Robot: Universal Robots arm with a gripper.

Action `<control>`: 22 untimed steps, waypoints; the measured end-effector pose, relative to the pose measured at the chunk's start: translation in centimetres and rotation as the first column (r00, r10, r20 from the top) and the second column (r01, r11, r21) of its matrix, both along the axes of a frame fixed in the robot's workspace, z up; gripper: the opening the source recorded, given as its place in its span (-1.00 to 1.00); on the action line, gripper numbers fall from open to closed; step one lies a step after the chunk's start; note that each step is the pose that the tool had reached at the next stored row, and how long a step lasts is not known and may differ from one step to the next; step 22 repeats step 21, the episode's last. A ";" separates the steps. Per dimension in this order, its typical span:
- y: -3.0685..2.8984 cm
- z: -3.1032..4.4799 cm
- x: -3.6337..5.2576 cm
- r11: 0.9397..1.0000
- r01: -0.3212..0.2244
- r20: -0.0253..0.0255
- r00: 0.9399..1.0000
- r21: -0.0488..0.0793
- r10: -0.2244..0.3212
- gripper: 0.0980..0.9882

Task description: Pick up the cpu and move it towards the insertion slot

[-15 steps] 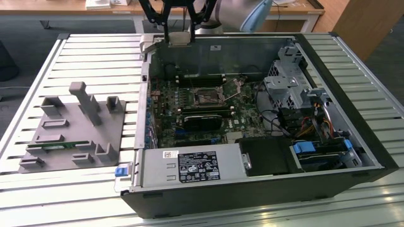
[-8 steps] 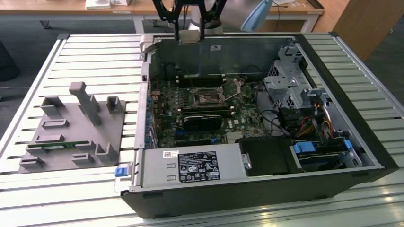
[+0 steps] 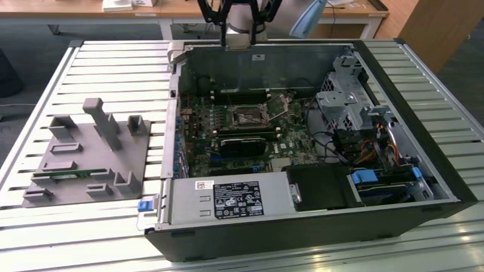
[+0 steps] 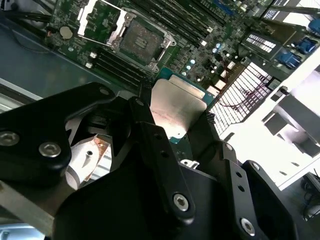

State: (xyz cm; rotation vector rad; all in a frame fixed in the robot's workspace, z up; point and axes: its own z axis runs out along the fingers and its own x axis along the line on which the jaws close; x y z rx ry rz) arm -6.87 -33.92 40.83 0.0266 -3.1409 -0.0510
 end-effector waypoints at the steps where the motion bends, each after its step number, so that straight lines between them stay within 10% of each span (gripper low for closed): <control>1: 0.07 0.00 0.24 1.000 0.000 0.000 1.000 0.000 0.000 0.00; 15: 0.30 0.00 3.52 1.000 0.001 0.013 1.000 0.000 -0.001 0.00; 22: 0.31 0.00 3.67 1.000 0.001 0.015 1.000 0.000 -0.001 0.00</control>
